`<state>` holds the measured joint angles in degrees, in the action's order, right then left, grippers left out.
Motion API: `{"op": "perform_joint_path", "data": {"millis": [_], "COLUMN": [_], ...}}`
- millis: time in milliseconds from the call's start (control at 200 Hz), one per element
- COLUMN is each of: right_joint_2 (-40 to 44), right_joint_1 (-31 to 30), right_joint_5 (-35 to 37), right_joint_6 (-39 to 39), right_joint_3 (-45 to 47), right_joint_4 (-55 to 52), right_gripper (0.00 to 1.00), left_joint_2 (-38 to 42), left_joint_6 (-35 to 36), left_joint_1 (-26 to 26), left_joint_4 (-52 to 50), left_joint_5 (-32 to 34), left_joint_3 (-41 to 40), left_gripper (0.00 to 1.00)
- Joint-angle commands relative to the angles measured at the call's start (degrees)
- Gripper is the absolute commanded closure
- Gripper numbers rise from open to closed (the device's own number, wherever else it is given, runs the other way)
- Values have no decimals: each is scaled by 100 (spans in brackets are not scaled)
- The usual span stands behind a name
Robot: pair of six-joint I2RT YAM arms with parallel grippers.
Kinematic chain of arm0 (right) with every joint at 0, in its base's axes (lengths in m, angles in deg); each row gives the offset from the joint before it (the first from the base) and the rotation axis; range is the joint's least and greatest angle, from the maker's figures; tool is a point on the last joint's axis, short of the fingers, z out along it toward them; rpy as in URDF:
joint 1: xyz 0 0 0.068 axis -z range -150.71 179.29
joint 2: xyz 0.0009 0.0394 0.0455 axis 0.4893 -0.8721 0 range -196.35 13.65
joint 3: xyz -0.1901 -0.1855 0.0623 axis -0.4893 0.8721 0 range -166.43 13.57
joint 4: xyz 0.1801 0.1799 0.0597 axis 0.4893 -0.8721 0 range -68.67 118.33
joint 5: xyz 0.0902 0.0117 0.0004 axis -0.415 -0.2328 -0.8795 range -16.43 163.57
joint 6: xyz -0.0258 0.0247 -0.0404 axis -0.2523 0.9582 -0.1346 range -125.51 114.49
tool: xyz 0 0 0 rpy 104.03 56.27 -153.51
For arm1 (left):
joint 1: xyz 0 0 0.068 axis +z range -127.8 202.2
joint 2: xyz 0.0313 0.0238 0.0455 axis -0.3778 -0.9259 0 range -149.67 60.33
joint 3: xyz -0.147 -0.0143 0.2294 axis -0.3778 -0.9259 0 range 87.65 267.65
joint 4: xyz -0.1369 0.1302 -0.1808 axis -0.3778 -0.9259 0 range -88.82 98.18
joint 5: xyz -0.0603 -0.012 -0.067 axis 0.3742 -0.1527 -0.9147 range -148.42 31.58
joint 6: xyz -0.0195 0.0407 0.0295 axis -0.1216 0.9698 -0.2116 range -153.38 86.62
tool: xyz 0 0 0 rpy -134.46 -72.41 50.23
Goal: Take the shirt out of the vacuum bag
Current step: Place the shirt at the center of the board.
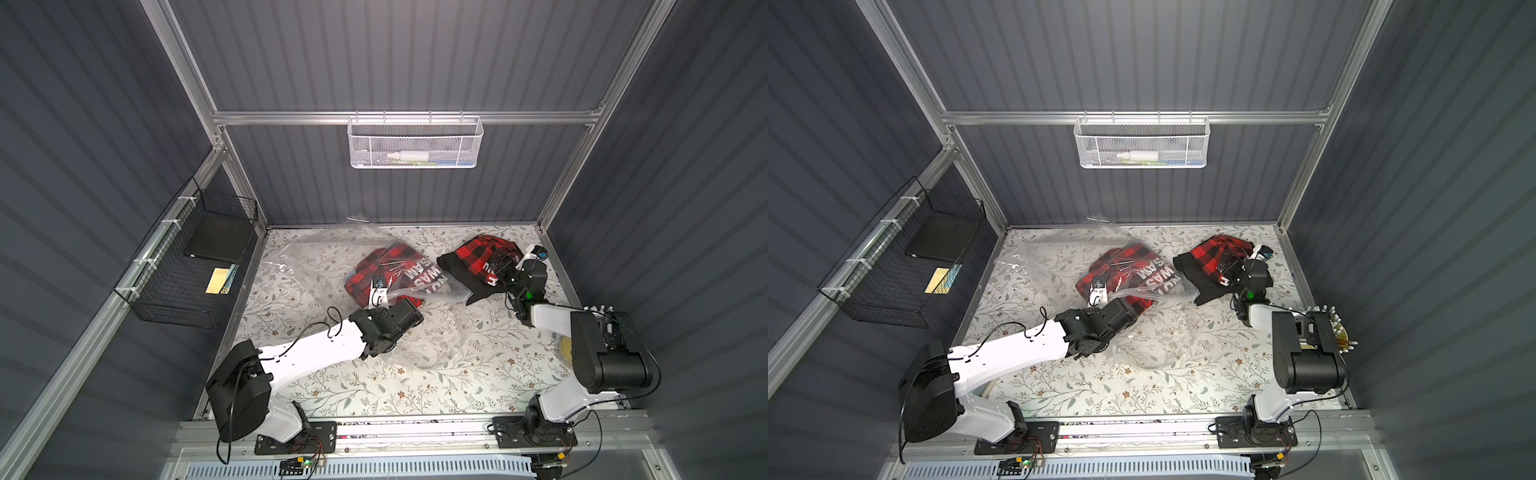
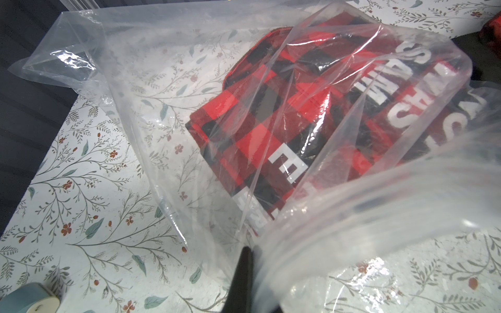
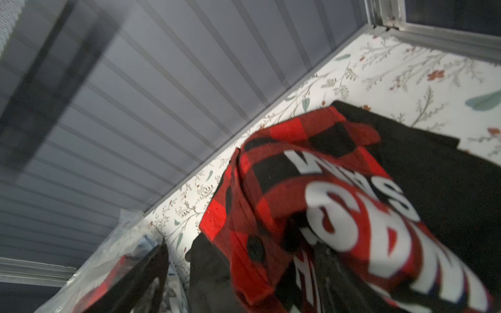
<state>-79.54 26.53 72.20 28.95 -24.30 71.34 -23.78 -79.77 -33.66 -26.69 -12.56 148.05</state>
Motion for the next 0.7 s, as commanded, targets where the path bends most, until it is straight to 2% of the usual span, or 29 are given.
{"op": "perform_joint_path", "data": {"millis": [0, 230, 425, 550, 695], "right_joint_2": [-127, -381, -652, -742, -759], "right_joint_1": [-40, -66, -110, -182, -268], "right_joint_5": [422, 547, 506, 451, 448], "right_joint_6": [-49, -134, -152, -154, -67], "right_joint_3": [173, -34, -323, -447, -488], "right_joint_4": [-131, -401, -478, -477, -448], "right_gripper": [14, 18, 27, 36, 59], "left_joint_2": [246, 282, 321, 326, 352], "left_joint_6": [-54, -37, -41, -64, -80], "left_joint_1": [-16, -13, -21, -14, -16], "left_joint_4": [-162, -160, -151, -151, -169], "left_joint_5": [98, 115, 155, 151, 164], "left_joint_3": [-142, -210, -282, -317, -336], "left_gripper": [100, 100, 100, 100, 100]}}
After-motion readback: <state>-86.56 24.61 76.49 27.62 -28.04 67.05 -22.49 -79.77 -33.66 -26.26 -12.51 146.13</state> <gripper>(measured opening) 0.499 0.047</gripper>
